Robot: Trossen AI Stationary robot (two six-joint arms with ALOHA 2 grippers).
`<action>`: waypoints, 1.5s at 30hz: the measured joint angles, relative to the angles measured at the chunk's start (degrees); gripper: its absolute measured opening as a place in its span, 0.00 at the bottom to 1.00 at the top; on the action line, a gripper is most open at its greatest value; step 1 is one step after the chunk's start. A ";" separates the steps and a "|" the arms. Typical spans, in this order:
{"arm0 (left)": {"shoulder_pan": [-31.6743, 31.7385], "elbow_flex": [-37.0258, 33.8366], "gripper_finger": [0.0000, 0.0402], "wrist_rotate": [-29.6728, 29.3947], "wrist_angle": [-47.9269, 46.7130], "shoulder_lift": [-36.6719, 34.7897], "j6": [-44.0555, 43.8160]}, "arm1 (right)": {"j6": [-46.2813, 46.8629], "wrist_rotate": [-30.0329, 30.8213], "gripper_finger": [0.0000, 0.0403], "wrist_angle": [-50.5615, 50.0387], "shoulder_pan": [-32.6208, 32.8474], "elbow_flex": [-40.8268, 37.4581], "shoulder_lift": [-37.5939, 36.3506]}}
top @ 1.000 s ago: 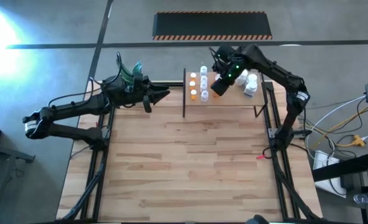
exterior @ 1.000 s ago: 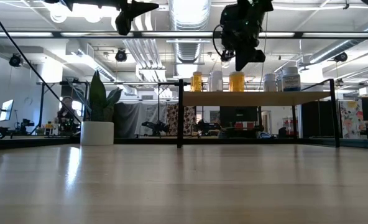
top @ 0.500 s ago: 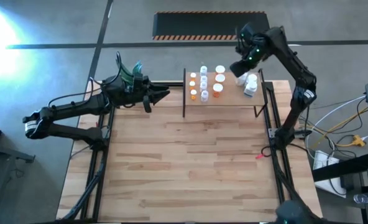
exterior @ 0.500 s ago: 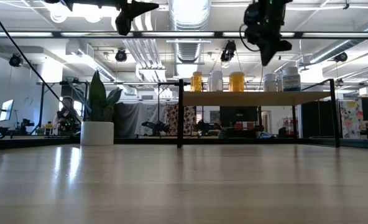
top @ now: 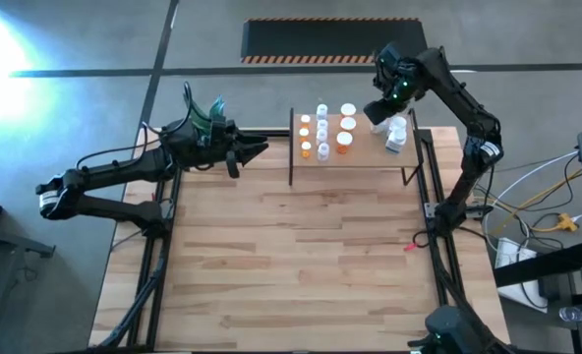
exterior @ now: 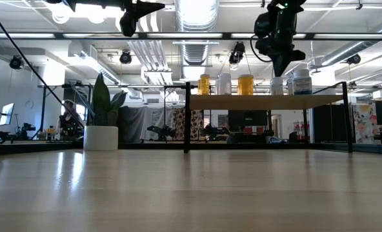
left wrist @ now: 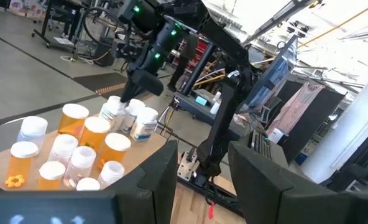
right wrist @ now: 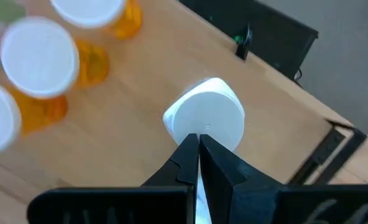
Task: Pick and place medicine bottles onto shelf by color
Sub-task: Adjust the pill bottles on the shelf
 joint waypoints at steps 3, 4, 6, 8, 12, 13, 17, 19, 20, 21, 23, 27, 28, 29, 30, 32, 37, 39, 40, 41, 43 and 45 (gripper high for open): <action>0.00 -0.06 0.32 0.00 0.21 0.00 0.02 | 2.30 -0.31 0.02 2.60 0.00 -0.12 0.02; -0.02 -0.12 0.32 0.02 0.17 0.00 0.00 | 3.31 -0.41 0.02 3.25 0.00 -0.11 0.05; -0.01 -0.13 0.32 0.01 0.17 0.01 0.01 | 5.15 -0.60 0.02 4.50 0.00 -0.10 0.11; 0.00 -0.07 0.32 0.02 0.25 0.01 0.01 | 7.06 -1.76 0.02 5.39 0.00 -0.14 0.15; -0.02 -0.24 0.32 0.02 0.74 0.04 0.02 | 9.46 -3.50 0.02 6.14 0.02 0.00 0.51; -0.02 -0.24 0.32 0.03 0.74 0.05 0.02 | 9.50 -3.55 0.02 6.16 0.02 0.10 0.52; -0.02 -0.10 0.32 0.05 0.74 0.07 0.02 | 9.14 -3.71 0.02 5.95 0.01 2.42 0.43; -0.02 -0.10 0.32 0.07 0.79 0.07 0.02 | 8.52 -3.49 0.02 5.27 0.01 4.11 -0.18; -0.02 -0.14 0.32 0.07 0.80 0.07 0.02 | 8.05 -3.36 0.02 4.57 0.02 4.76 -0.42; -0.02 -0.17 0.32 0.07 0.76 0.07 0.02 | 7.51 -2.92 0.02 3.80 -0.05 5.17 -0.56; -0.02 -0.17 0.32 0.09 0.76 0.07 0.02 | 6.31 -0.27 0.02 2.64 -0.38 5.05 -0.53; -0.01 -0.17 0.32 0.11 0.83 0.07 0.02 | 5.73 6.08 0.02 3.97 -0.62 2.72 -0.17; -0.02 -0.21 0.32 0.11 0.84 0.07 0.02 | 5.72 5.72 0.02 5.27 -0.76 2.05 -0.29; -0.02 -0.24 0.32 0.11 0.88 0.07 0.02 | 5.69 5.56 0.02 6.52 -0.89 1.28 -0.38; 0.00 -0.24 0.32 0.13 0.92 0.07 0.02 | 5.66 5.51 0.02 7.44 -1.00 0.50 -0.41; -0.02 -0.26 0.32 0.18 1.16 0.07 0.02 | 5.63 5.51 0.02 9.07 -1.03 -0.91 -0.32; -0.02 -0.08 0.32 0.67 1.29 0.07 0.02 | 5.63 4.26 0.02 9.52 -1.03 -2.22 -0.35; 0.00 -0.09 0.32 1.00 1.28 0.07 0.00 | 6.08 2.79 0.02 8.07 -1.03 -2.18 -0.35; -0.02 -0.09 0.32 1.12 1.28 0.07 0.00 | 6.41 2.17 0.02 7.21 -0.99 -1.99 -0.35; -0.02 -0.09 0.32 1.21 1.28 0.07 -0.02 | 6.73 1.22 0.02 6.54 -0.98 -1.73 -0.35; -0.02 -0.09 0.32 1.33 1.26 0.07 -0.02 | 7.55 -1.46 0.02 5.18 -0.98 -1.20 -0.42; -0.02 -0.07 0.32 1.33 1.26 0.07 -0.02 | 8.04 -3.91 0.02 4.18 -0.87 -0.87 -0.42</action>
